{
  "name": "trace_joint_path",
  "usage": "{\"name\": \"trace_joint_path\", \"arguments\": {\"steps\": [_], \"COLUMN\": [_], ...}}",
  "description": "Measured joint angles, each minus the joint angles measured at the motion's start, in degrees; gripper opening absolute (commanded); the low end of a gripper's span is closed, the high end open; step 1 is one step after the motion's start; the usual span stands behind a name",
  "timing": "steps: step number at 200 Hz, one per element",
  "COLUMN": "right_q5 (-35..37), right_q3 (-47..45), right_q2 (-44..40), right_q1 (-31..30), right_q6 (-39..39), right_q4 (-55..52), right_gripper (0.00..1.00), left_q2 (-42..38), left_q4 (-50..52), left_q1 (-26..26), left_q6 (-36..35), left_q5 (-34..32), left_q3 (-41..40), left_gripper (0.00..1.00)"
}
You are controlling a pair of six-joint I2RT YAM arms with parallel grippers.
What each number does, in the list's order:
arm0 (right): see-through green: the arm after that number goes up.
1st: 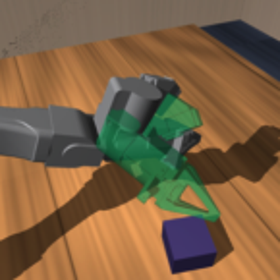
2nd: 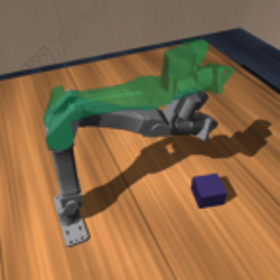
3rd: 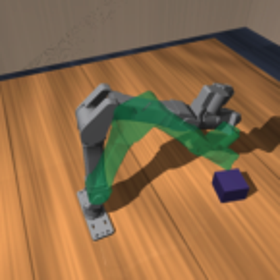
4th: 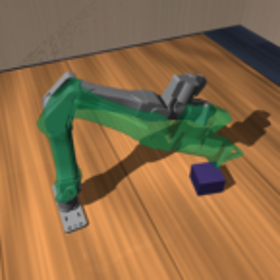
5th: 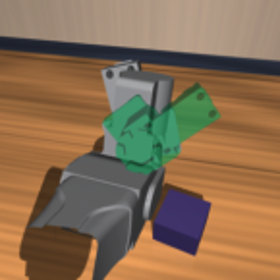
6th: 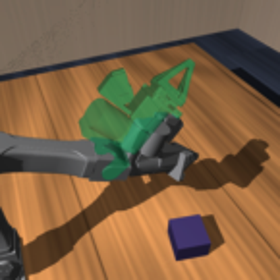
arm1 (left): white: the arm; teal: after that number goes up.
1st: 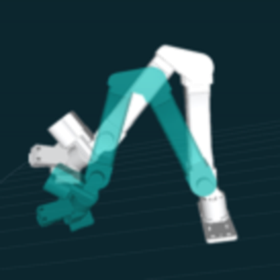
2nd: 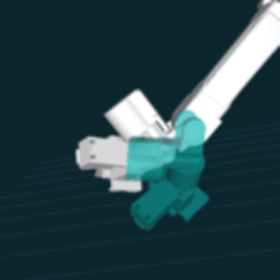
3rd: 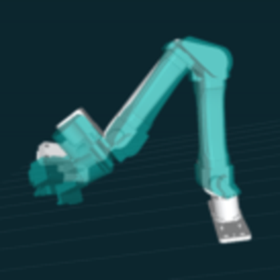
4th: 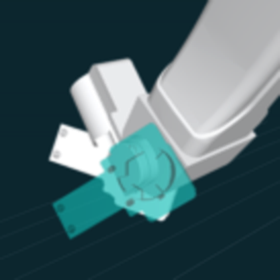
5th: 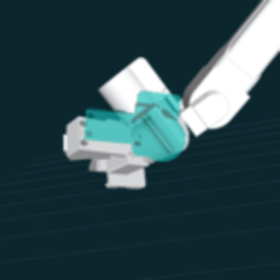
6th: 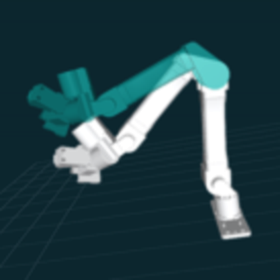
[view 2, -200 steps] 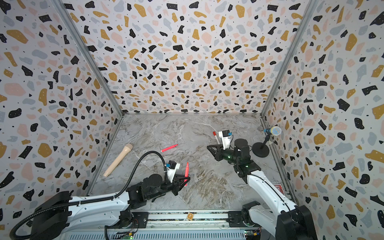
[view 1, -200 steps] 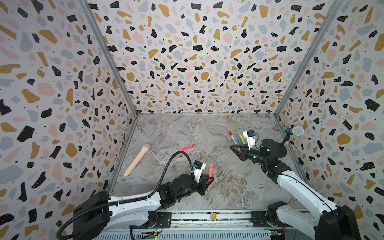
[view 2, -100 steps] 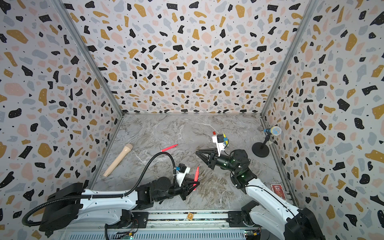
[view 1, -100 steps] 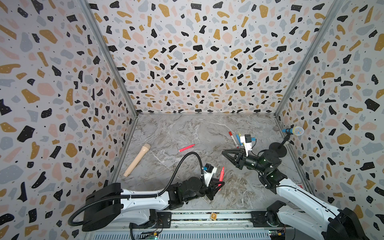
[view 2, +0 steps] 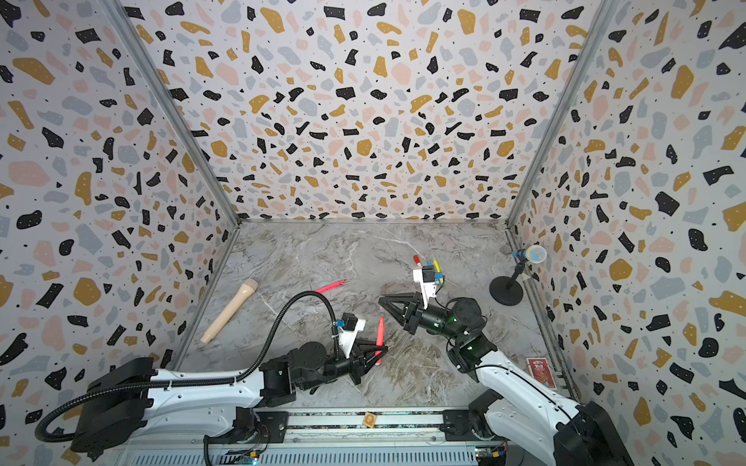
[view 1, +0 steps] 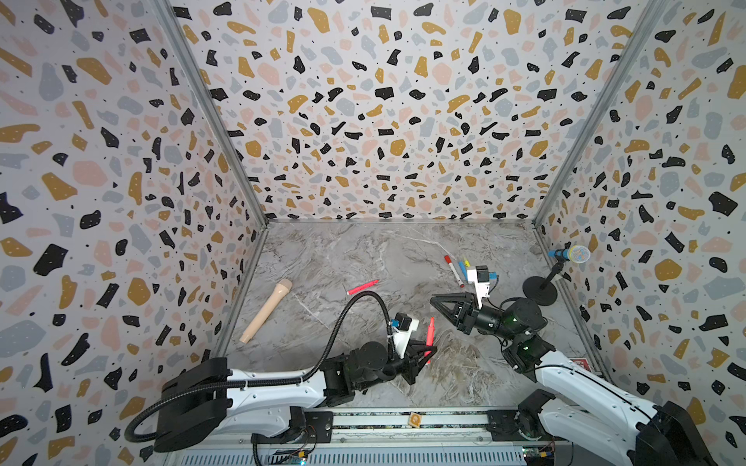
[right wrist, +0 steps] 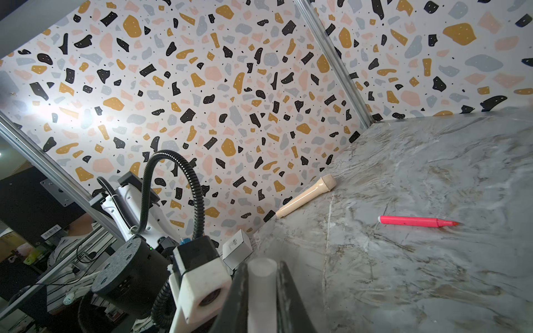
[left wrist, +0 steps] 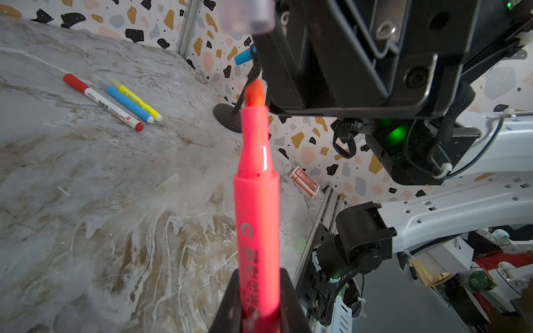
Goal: Insert pens into pen caps
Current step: Put on the pen cap to the pen.
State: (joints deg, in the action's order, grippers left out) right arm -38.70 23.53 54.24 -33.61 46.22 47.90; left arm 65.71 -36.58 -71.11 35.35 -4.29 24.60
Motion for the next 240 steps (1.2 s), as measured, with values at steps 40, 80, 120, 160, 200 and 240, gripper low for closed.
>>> {"name": "trace_joint_path", "arguments": {"steps": [40, 80, 120, 160, 200, 240], "right_q5": [0.17, 0.55, 0.87, 0.83, 0.31, 0.61], "right_q3": [-0.81, -2.19, -3.54, -5.07, -5.11, -5.05], "right_q2": [0.00, -0.28, -0.68, -1.46, -1.62, -2.08], "right_q1": [-1.09, -2.10, -3.15, -3.89, -4.66, -6.03], "right_q6": [0.13, 0.94, 1.36, 1.53, 1.31, -0.44], "right_q4": [0.63, 1.84, 3.10, 6.36, 8.04, 6.78], "right_gripper": [0.04, 0.04, 0.04, 0.04, 0.04, 0.04], "left_q2": [-0.44, -0.46, -1.44, -2.93, -4.31, -5.33], "left_q4": [0.00, 0.00, 0.02, -0.04, 0.15, 1.90], "left_q1": [0.00, 0.00, 0.00, -0.02, -0.22, -0.33], "left_q6": [0.00, 0.00, 0.02, 0.24, 0.22, -0.20], "left_q5": [-0.83, -1.05, -1.22, -0.76, -0.02, 0.57], "left_q3": [0.00, 0.00, 0.00, 0.00, 0.00, 0.00], "left_gripper": [0.00, 0.00, 0.00, 0.00, 0.00, 0.00]}}
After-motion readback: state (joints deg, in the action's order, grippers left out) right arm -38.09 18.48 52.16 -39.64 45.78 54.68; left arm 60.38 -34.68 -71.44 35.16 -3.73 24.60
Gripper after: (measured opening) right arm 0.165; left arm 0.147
